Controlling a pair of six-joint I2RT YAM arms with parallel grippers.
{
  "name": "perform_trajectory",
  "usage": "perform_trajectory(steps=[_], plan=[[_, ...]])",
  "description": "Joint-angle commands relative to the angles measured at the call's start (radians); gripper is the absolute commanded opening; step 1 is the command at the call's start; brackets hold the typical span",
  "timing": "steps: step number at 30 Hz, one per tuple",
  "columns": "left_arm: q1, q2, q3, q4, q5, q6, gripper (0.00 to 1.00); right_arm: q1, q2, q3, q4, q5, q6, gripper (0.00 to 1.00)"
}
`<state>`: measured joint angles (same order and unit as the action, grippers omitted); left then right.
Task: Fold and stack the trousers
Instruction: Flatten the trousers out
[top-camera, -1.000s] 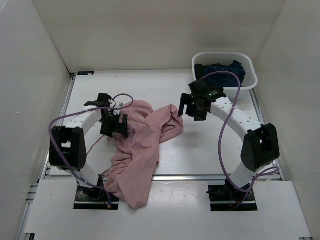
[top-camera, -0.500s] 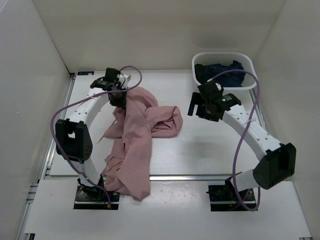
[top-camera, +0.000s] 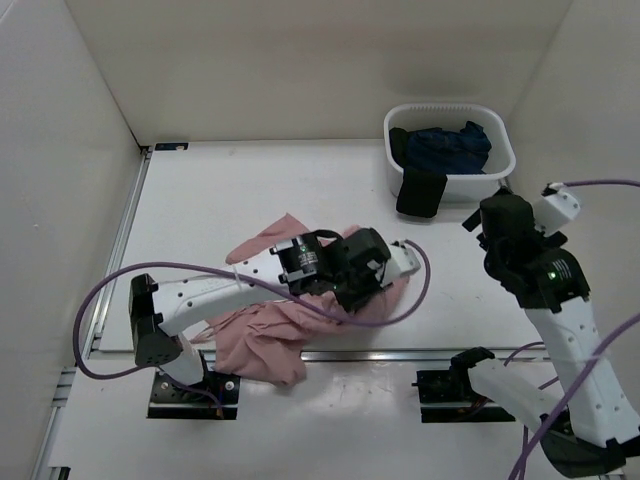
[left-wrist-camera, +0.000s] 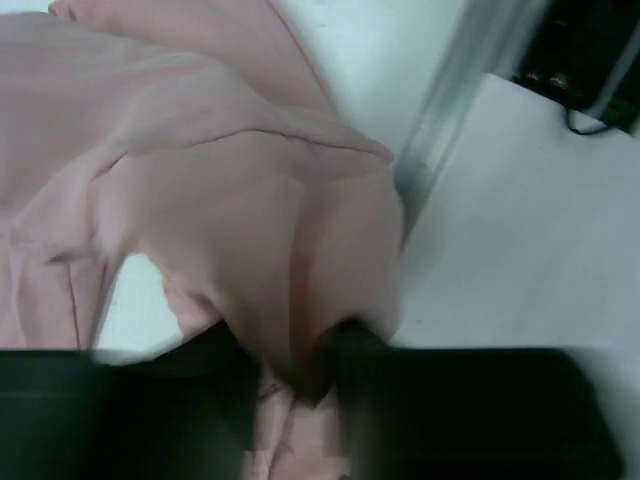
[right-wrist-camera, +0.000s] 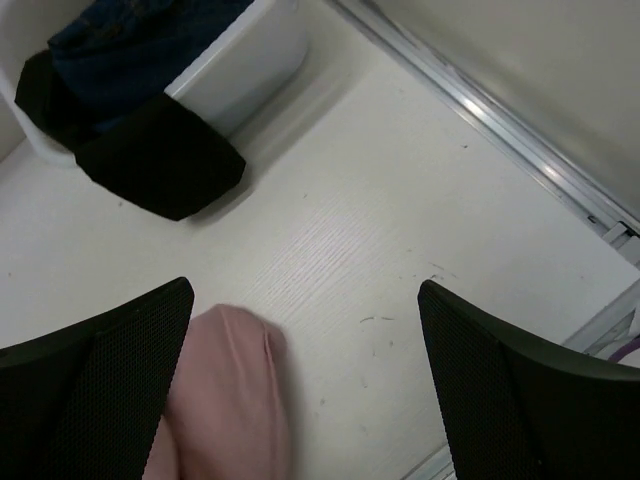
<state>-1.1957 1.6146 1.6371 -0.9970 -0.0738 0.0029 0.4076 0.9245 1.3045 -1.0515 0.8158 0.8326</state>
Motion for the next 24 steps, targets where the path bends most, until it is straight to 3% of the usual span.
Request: perform_trajectory(steps=[1, 2, 4, 6, 9, 10, 11, 14, 15, 21, 24], plan=[[-0.088, -0.013, 0.073, -0.048, -0.05, -0.003, 0.5, -0.001, -0.058, -0.065, -0.01, 0.132, 0.044, 0.98], [-0.113, 0.005, 0.073, -0.048, -0.07, -0.003, 0.74, -0.001, -0.058, -0.079, 0.005, 0.096, 0.033, 0.99], [-0.113, 0.02, 0.073, -0.048, -0.089, -0.003, 1.0, -0.001, -0.058, -0.099, 0.027, 0.053, 0.011, 0.99], [-0.099, 0.021, 0.064, -0.048, -0.104, -0.003, 1.0, -0.001, -0.006, -0.099, 0.039, 0.005, -0.027, 0.99], [-0.027, -0.036, 0.076, -0.048, -0.06, -0.003, 1.0, -0.001, 0.072, -0.111, 0.1, -0.195, -0.173, 0.99], [0.004, -0.051, 0.076, -0.058, -0.044, -0.003, 1.0, -0.001, 0.094, -0.128, 0.16, -0.269, -0.214, 0.99], [0.08, -0.085, 0.076, -0.077, -0.015, -0.003, 1.0, -0.001, 0.144, -0.137, 0.189, -0.437, -0.29, 0.99], [0.203, -0.159, -0.069, -0.077, -0.024, -0.003, 1.0, -0.001, 0.264, -0.14, 0.245, -0.656, -0.368, 0.99], [0.282, -0.217, -0.201, -0.077, -0.053, -0.003, 1.0, -0.001, 0.292, -0.14, 0.245, -0.738, -0.368, 0.99], [0.536, -0.373, -0.613, -0.063, -0.08, -0.003, 1.0, 0.094, 0.382, -0.128, 0.222, -0.857, -0.366, 0.99], [0.545, -0.407, -0.744, -0.045, -0.015, -0.003, 1.0, 0.126, 0.393, -0.154, 0.213, -0.917, -0.352, 0.99]])
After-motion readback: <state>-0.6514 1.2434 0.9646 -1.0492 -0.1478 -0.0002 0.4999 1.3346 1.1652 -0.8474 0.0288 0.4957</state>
